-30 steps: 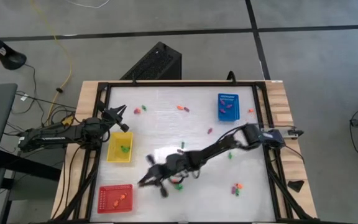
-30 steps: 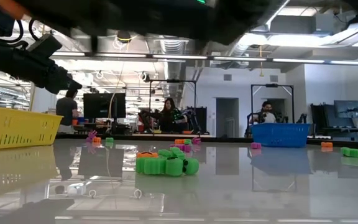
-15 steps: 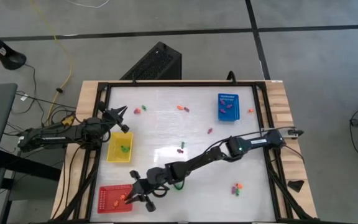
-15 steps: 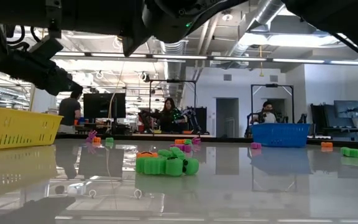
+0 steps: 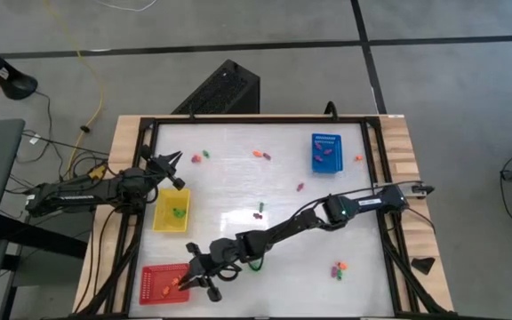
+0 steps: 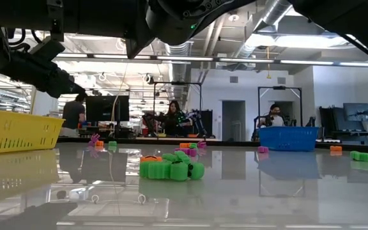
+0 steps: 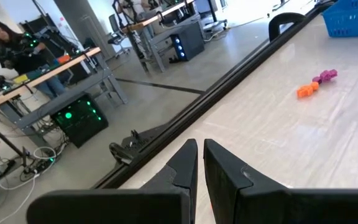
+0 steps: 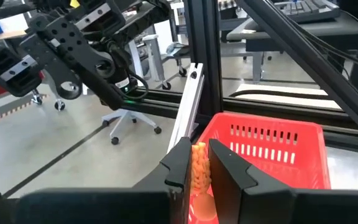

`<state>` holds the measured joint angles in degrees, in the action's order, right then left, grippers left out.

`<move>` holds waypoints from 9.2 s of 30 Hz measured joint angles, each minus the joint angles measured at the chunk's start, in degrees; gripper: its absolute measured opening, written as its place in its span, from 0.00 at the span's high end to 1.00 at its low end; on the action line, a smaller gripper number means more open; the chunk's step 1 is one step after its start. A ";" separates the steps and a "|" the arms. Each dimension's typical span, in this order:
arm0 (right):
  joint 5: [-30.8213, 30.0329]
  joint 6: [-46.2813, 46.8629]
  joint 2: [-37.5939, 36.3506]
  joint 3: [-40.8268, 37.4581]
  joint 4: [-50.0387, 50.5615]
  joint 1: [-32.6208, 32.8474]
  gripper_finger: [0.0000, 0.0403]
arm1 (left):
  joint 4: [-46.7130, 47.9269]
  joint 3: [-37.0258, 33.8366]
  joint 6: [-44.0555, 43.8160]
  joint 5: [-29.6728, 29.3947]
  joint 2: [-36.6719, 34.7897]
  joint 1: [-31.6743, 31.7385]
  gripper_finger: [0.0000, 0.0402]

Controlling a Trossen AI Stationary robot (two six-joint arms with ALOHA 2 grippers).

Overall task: Sort Halloween decoration
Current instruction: Put the orange skeleton toy into the red bin, then put the green skeleton toy into the yellow bin

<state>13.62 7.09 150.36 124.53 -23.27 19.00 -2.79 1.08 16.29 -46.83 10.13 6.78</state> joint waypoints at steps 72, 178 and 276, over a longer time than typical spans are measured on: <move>5.92 21.97 -76.74 -69.95 71.13 -4.47 0.45 | 0.02 0.00 0.02 -0.04 -0.02 0.00 0.96; -40.62 5.95 -34.81 -71.23 -5.62 12.76 0.69 | 0.04 0.00 0.02 -0.04 -0.01 -0.02 0.96; -18.73 -1.88 -67.06 -78.17 24.25 -10.45 0.52 | 0.04 0.02 0.00 -0.07 0.00 0.00 0.96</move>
<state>-5.11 5.21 83.31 46.36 0.98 8.55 -2.75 1.10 16.29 -46.89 10.13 6.78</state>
